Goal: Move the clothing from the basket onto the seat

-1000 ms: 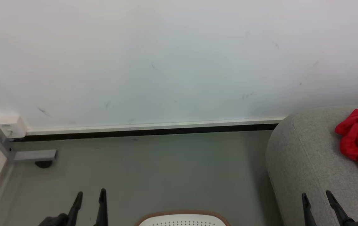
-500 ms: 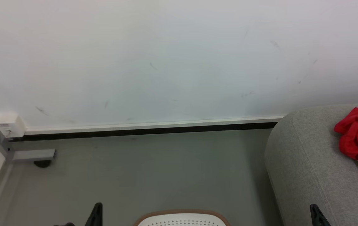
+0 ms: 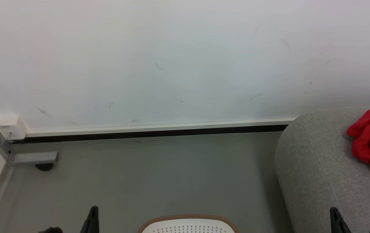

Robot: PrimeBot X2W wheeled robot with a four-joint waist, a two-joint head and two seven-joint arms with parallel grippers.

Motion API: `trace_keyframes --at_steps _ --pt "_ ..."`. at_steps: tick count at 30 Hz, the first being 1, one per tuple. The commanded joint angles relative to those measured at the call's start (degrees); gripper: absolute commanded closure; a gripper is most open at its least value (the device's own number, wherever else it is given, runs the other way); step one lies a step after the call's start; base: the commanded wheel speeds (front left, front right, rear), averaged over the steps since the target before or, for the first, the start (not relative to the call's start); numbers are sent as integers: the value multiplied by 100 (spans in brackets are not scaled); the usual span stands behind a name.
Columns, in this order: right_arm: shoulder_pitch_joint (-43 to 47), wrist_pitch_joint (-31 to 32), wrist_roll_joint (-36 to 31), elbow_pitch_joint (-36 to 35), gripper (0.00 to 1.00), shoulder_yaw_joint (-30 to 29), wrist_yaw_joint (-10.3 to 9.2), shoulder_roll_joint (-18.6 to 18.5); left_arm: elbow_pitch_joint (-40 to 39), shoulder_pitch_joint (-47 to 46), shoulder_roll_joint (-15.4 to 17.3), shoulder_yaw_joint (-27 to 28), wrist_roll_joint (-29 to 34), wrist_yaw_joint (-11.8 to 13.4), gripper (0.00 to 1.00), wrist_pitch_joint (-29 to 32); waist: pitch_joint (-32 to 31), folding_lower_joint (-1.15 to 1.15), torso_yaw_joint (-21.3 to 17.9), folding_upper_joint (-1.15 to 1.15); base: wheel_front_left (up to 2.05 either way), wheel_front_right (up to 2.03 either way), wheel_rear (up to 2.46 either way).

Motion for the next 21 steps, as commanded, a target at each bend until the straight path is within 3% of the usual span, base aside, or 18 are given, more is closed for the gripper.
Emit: trace_keyframes --at_steps 1,21 --pt "-206 31 238 -107 100 -38 -2 -48 -121 -171 12 56 -219 -12 100 50 3 0 3 0 0 0 0" --pt "-424 472 2080 -201 100 -127 -4 -70 -315 -314 -12 268 -1842 9 100 489 61 0 38 0 0 0 0"
